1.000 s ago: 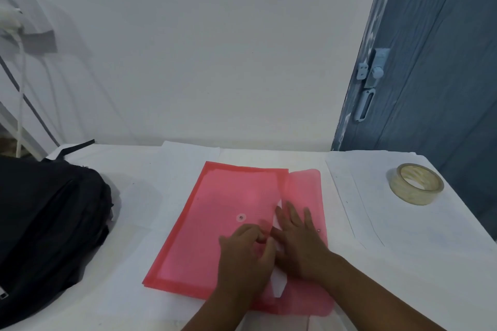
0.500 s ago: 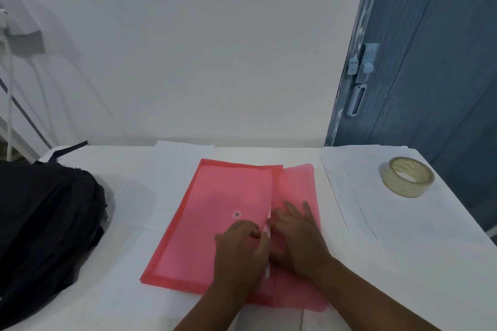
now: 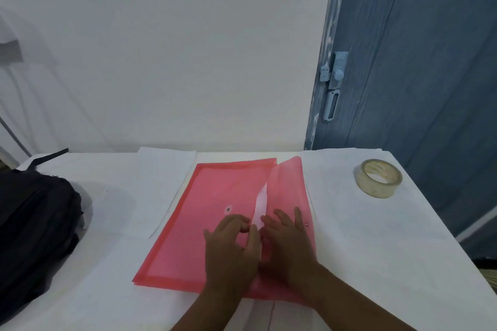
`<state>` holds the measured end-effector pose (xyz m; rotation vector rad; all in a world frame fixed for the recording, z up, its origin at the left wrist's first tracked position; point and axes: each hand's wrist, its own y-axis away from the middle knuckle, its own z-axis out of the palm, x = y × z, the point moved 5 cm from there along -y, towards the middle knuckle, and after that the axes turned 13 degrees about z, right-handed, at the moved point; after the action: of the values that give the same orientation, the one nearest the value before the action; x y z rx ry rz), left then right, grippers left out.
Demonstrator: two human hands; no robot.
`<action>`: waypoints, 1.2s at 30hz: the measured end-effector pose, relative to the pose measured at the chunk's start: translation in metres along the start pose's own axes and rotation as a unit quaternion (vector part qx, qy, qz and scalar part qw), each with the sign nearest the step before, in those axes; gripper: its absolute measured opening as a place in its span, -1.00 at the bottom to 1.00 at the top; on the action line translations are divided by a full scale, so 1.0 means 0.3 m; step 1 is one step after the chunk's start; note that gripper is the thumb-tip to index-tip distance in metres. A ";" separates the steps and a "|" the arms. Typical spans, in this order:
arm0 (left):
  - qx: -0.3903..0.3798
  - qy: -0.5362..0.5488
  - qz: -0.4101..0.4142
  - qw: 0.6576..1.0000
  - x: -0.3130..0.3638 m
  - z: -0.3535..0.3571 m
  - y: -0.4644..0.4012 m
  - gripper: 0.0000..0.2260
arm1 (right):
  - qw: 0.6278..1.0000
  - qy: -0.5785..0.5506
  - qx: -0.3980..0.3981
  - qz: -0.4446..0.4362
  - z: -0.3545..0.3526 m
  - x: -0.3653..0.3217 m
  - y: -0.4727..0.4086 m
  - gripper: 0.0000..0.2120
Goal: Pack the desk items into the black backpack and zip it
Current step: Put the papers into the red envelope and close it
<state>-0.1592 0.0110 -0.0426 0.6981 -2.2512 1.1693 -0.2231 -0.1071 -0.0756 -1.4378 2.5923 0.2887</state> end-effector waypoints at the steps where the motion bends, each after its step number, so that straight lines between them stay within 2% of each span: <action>1: -0.002 -0.011 0.000 1.000 0.010 0.013 0.002 -0.82 | 0.999 -0.028 -0.019 -0.002 -0.007 0.021 -0.001 -0.28; 3: -0.012 -0.027 -0.015 0.999 0.022 0.042 0.013 -0.85 | 0.995 -0.088 -0.017 -0.040 -0.051 0.055 0.009 -0.49; 5: -0.031 -0.031 -0.033 0.998 0.015 0.079 0.028 -0.87 | 0.987 -0.126 0.080 -0.063 -0.138 0.104 0.024 -0.61; 8: -0.105 -0.064 -0.041 0.992 0.020 0.152 0.060 -0.76 | 0.941 -0.244 0.233 0.024 -0.246 0.280 0.036 -0.82; 10: -0.173 -0.125 -0.017 0.977 0.034 0.199 0.092 -0.76 | 0.926 -0.247 0.275 0.075 -0.277 0.395 0.031 -0.79; 11: -0.196 -0.153 -0.005 0.969 0.039 0.214 0.106 -0.78 | 0.929 -0.241 0.259 0.113 -0.277 0.454 0.019 -0.72; 14: -0.224 -0.171 -0.028 0.959 0.031 0.229 0.113 -0.74 | 0.937 -0.194 0.133 0.259 -0.261 0.623 -0.006 -0.45; 17: -0.227 -0.174 -0.040 0.958 0.027 0.228 0.103 -0.68 | 0.937 -0.166 0.092 0.295 -0.254 0.728 -0.011 -0.37; 22: -0.214 -0.188 -0.013 0.959 0.031 0.233 0.106 -0.64 | 0.927 -0.215 0.138 0.274 -0.233 0.801 -0.040 -0.49; 25: -0.228 -0.194 -0.023 0.954 0.029 0.233 0.104 -0.62 | 0.899 -0.266 0.207 0.278 -0.238 0.814 -0.025 -0.75; 27: -0.231 -0.203 -0.022 0.951 0.033 0.235 0.101 -0.62 | 0.892 -0.288 0.247 0.245 -0.258 0.789 0.012 -0.86; 31: -0.229 -0.210 -0.030 0.950 0.038 0.235 0.099 -0.71 | 0.903 -0.300 0.260 0.165 -0.283 0.693 0.122 -0.88; 36: -0.229 -0.202 -0.024 0.952 0.040 0.228 0.106 -0.72 | 0.924 -0.289 0.220 0.121 -0.239 0.595 0.291 -0.82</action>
<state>-0.2020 -0.0333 -0.0878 0.8465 -2.6878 0.4666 -0.3944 -0.2256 -0.0403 -0.7357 2.1496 0.1188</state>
